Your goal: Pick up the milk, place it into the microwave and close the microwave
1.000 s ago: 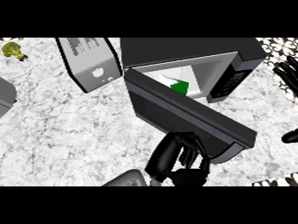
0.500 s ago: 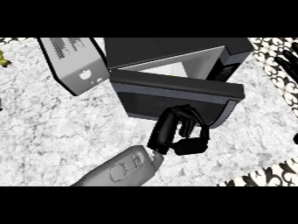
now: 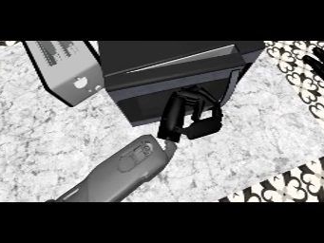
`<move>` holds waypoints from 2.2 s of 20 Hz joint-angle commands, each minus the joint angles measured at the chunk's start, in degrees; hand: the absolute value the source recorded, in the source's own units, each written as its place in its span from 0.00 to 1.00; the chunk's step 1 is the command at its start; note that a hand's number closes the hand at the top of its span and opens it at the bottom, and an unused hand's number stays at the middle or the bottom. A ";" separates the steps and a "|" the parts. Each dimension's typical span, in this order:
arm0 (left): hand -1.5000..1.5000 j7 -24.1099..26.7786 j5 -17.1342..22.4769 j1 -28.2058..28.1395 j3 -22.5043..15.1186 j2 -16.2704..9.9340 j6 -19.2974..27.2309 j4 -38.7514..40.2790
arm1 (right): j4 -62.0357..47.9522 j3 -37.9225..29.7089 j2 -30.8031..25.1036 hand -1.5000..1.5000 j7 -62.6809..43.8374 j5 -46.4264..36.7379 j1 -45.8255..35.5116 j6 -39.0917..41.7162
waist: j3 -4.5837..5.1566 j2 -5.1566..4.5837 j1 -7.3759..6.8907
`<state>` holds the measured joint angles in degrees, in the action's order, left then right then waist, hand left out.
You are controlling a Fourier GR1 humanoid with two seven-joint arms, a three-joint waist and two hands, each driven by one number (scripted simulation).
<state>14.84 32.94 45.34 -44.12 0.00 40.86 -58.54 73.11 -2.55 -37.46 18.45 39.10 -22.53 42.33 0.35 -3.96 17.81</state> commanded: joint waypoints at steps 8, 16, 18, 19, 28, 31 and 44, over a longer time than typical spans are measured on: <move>1.00 6.32 6.94 5.98 4.79 0.00 -1.42 6.51 | 1.87 -0.85 -2.19 0.00 -2.27 5.25 -2.58 3.39 | -0.09 -1.12 2.16; 1.00 10.01 10.01 6.71 4.33 0.00 -1.44 8.09 | 2.17 -1.30 -3.34 0.00 -4.07 8.51 -3.59 4.74 | -0.27 -1.22 2.63; 1.00 10.63 10.69 6.88 4.10 0.00 -1.45 8.32 | 2.39 -0.94 -3.05 0.00 -4.71 8.96 -4.14 4.29 | -0.22 -1.58 2.86; 1.00 11.01 11.34 6.57 4.60 0.00 -1.72 8.59 | 2.30 -1.31 -3.65 0.00 -4.92 9.52 -4.16 4.66 | -0.20 -1.58 2.76; 1.00 14.54 13.32 7.10 3.25 0.00 -1.76 10.01 | 1.74 -2.35 -5.42 0.00 -6.51 12.09 -5.68 5.03 | -0.26 -1.85 2.71; 1.00 15.47 14.30 6.93 2.92 0.00 -1.82 10.80 | 1.71 -2.40 -5.86 0.00 -6.84 12.83 -5.34 5.83 | -0.33 -1.76 2.94; 1.00 18.76 18.14 8.44 2.22 0.00 -1.94 11.55 | 0.89 -2.64 -7.31 0.00 -8.42 16.49 -6.38 8.27 | -0.45 -1.99 3.08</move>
<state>34.65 49.37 49.93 -44.38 0.03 39.89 -51.75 73.96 -5.40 -44.59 9.90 54.48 -28.74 48.56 -0.16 -5.39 20.37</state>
